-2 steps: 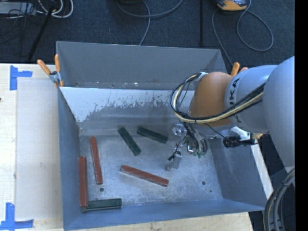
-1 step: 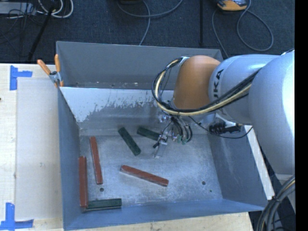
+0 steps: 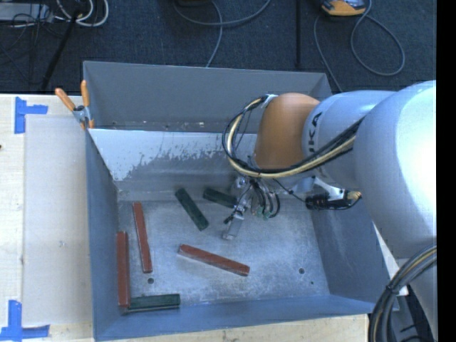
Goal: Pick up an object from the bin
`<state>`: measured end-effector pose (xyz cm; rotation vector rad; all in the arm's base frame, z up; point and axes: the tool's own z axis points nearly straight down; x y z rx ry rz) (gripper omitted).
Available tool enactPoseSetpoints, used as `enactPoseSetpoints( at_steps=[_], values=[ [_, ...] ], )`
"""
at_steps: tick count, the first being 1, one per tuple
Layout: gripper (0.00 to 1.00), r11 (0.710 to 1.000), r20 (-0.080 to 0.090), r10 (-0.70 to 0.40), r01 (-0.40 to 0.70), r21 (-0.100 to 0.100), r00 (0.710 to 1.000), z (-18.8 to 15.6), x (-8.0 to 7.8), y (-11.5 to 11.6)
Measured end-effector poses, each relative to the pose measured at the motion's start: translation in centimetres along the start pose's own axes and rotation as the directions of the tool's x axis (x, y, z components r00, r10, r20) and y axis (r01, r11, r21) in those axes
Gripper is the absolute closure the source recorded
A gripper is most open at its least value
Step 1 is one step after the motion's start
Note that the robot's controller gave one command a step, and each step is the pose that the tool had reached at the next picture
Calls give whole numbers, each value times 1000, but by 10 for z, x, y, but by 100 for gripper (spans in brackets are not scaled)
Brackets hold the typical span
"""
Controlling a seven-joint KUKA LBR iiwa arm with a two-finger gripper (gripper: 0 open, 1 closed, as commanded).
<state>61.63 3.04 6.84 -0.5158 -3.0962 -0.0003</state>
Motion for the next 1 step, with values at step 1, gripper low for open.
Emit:
enactPoseSetpoints(
  at_steps=[1],
  values=[
    [0, 1000, 2, -6, 6, 1, 1000, 0, 0, 1]
  ],
)
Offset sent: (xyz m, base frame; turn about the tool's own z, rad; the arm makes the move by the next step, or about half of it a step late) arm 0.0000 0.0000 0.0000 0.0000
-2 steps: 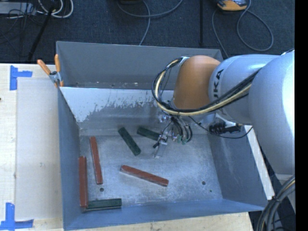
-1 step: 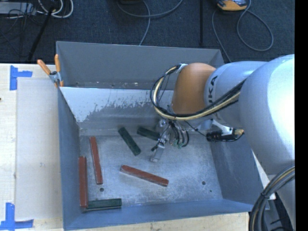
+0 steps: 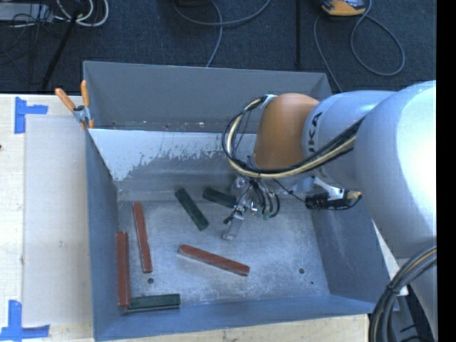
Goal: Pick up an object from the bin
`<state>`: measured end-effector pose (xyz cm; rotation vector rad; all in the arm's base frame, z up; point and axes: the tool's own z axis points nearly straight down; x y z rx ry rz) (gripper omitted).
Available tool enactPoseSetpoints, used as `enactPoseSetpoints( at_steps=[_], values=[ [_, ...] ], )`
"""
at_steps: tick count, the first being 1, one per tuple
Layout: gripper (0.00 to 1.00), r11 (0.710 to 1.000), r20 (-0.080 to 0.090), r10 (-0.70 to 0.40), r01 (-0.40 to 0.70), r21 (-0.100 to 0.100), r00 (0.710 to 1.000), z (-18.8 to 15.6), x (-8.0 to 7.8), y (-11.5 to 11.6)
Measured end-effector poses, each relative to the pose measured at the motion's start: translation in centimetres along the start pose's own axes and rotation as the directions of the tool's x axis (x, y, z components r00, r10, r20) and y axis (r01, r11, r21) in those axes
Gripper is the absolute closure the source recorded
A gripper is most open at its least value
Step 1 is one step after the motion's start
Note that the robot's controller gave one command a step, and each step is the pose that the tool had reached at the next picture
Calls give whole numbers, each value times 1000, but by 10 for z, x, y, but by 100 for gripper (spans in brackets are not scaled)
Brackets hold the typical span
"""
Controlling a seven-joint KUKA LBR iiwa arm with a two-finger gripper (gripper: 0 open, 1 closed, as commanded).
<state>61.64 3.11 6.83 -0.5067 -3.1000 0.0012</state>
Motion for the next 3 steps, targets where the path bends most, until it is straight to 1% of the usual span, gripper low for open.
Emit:
enactPoseSetpoints(
  at_steps=[1, 2, 3],
  values=[
    [100, 1000, 2, -2, 2, -1, 1000, -1, -1, 0],
    [100, 1000, 3, -6, 6, -1, 1000, -24, -1, 1],
    [100, 1000, 4, -10, 10, -2, 1000, -64, -2, 1]
  ],
)
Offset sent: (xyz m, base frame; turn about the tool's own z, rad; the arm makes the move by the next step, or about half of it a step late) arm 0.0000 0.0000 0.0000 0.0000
